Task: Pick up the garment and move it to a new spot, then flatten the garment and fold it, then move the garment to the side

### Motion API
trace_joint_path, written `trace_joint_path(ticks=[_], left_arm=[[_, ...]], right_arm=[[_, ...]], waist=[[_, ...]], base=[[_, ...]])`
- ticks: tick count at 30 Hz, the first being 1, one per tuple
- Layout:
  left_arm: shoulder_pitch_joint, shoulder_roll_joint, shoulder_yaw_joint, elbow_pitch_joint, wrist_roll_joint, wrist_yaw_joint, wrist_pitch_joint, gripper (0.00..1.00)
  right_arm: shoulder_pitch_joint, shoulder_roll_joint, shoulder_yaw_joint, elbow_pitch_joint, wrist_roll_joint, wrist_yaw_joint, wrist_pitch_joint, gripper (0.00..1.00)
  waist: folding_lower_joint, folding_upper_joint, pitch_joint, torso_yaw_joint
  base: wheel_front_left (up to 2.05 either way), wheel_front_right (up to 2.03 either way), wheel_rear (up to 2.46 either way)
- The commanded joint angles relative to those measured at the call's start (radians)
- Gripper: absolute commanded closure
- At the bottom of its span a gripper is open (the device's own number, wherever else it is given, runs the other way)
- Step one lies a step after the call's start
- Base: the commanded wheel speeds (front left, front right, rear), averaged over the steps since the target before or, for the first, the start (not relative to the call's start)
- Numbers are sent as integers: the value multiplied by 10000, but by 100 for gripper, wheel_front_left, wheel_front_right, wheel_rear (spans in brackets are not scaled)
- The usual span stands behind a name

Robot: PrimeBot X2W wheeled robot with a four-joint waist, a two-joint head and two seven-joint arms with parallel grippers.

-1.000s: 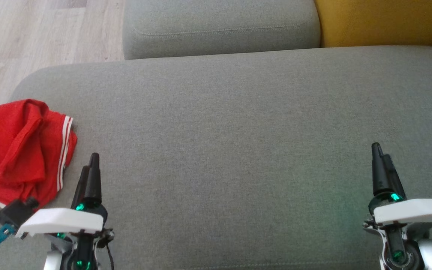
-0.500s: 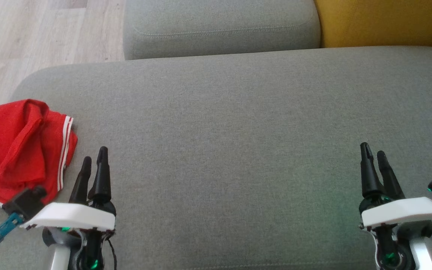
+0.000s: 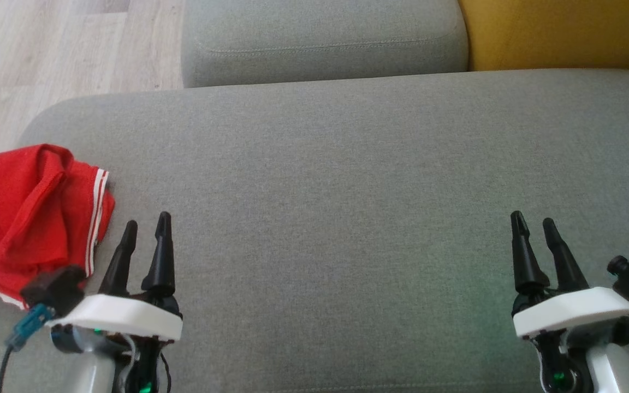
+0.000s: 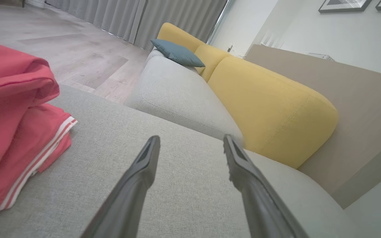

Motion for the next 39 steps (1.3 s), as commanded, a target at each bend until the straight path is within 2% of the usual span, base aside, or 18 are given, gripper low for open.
trace_joint_path(ticks=[1, 12, 34, 39], left_arm=[[-283, 216, 146, -394, 345, 45, -154, 0], [-267, 259, -14, -196, 1805, 176, -475, 0], [-292, 228, -141, 524, 4276, 435, -1142, 0], [-286, 208, -114, 614, 4225, 443, -1142, 0]], right_arm=[[-193, -167, 226, -448, -340, 58, -146, 0], [-77, -52, 228, -588, -1934, 64, -104, 0], [115, 187, 252, -702, -4377, 79, -309, 0], [112, 213, 189, -658, -4342, 79, -312, 0]], waist=[[0, -1, -4, 9], [0, -1, 0, 8], [0, -1, 14, 51], [0, -1, 23, 60]], base=[[0, 0, 0], [0, 0, 0], [0, 0, 0], [0, 0, 0]])
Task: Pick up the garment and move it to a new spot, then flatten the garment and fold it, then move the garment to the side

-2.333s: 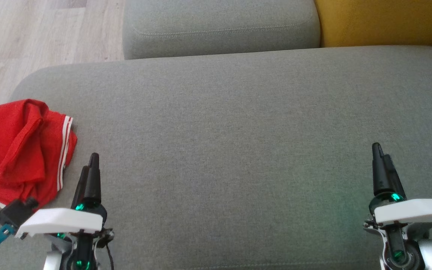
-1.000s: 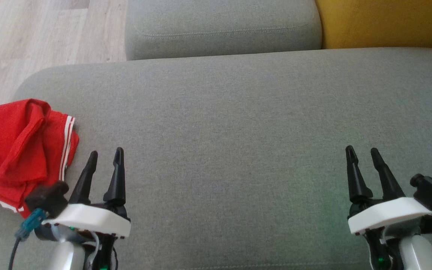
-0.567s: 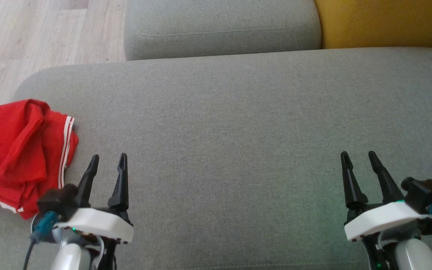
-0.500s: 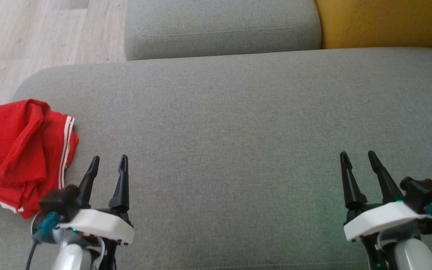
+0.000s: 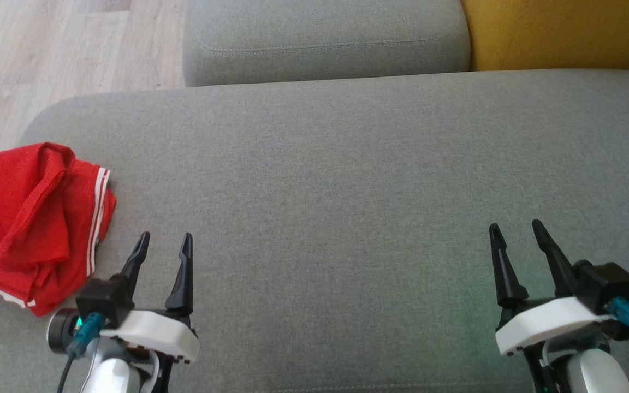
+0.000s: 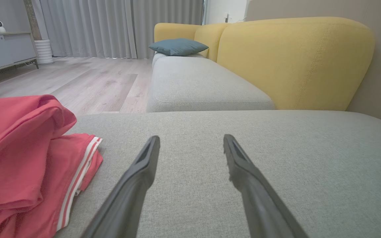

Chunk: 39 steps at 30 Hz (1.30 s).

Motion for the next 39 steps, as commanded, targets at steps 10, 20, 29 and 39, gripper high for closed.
trace_joint_path(ticks=[10, 20, 29, 39], left_arm=[[-358, 76, 344, -109, -76, 81, -126, 0], [-541, 78, 372, -75, -38, 149, -126, 0], [-815, 186, 558, -137, -39, 236, -126, 0], [-818, 253, 908, -266, -119, 375, -126, 0]], right_arm=[[-173, -1, 108, -246, 76, 77, -167, 0], [-159, 11, 24, -432, 21, 77, -140, 0], [-238, 13, 267, -776, -5, 77, 57, 0], [-326, 14, 399, -1061, -7, 77, 271, 0]], waist=[[0, -1, 28, 11], [0, -1, 46, 576], [0, -1, 126, 2042], [0, -1, 177, 3527]], base=[[0, 0, 0], [0, 0, 0], [0, 0, 0], [0, 0, 0]])
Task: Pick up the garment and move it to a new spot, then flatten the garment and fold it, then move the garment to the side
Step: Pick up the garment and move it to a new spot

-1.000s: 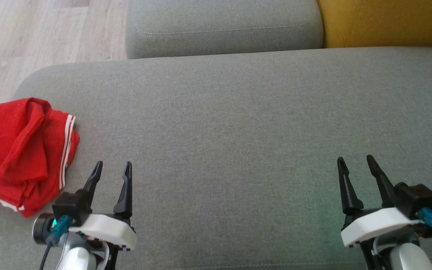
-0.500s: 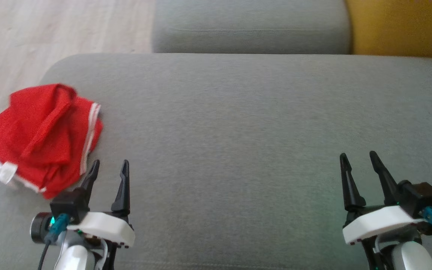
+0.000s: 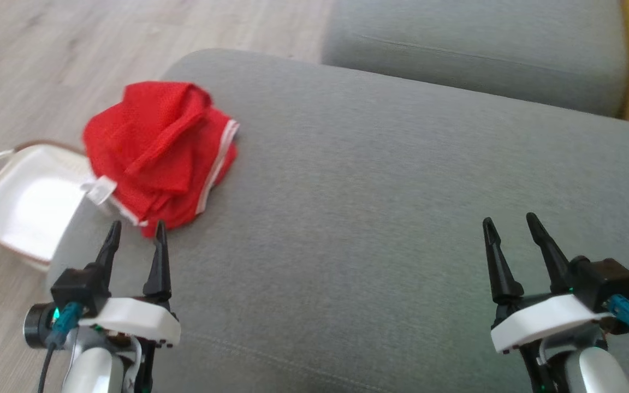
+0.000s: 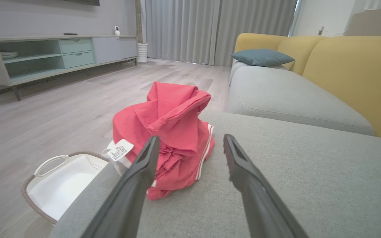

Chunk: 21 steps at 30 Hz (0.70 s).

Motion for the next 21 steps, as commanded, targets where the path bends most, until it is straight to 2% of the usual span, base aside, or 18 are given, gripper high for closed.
trace_joint_path(ticks=[1, 11, 21], left_arm=[[-488, 156, 409, -380, -112, 45, -124, 0], [-472, 111, 553, -451, -111, 32, -124, 0], [-576, 40, 699, -538, -80, 35, -124, 0]], right_arm=[[-447, -42, 214, -411, -24, 77, 41, 0], [-417, -42, 190, -536, -50, 77, 185, 0], [-482, -42, 237, -634, -82, 77, 311, 0]], waist=[[0, 0, 38, 418], [0, 0, 92, 863], [0, 0, 348, 768]], base=[[0, 0, 0], [0, 0, 0], [0, 0, 0]])
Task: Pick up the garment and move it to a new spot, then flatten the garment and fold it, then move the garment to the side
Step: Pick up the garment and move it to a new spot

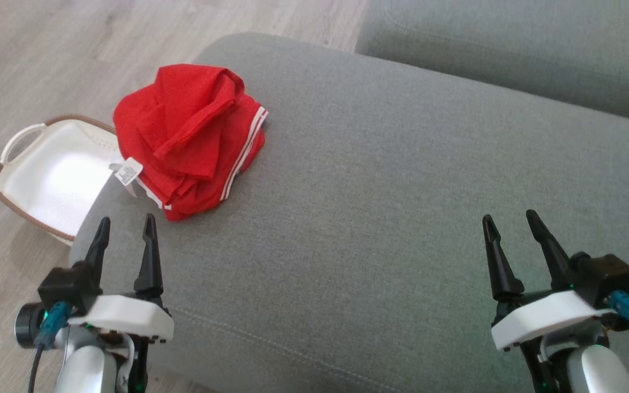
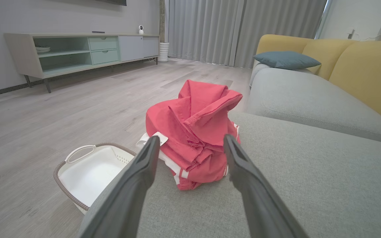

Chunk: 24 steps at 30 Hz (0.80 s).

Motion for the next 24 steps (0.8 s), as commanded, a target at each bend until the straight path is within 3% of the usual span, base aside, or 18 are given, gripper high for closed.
trace_joint_path(ticks=[1, 11, 18, 24], left_arm=[[-613, 59, 407, -442, 9, 57, -124, 0], [-2411, 58, 413, 149, 51, -148, -124, 0], [-4506, 701, 526, 2242, 102, -222, 178, 0], [-5884, 1313, 521, 4192, 151, -265, 1254, 0]], right_arm=[[-513, -42, 241, -452, -91, 77, 51, 0], [-1107, -481, 11, -1322, -366, 77, 733, 0], [-1458, -769, -247, -1936, -420, 77, 1065, 0], [-1614, -837, -254, -2085, -412, 77, 1158, 0]], waist=[[0, -1, 164, -90], [0, -1, 2045, -611], [0, -1, 3159, -836], [0, -1, 3604, -941]], base=[[0, 0, 0], [0, 0, 0], [0, 0, 0], [0, 0, 0]])
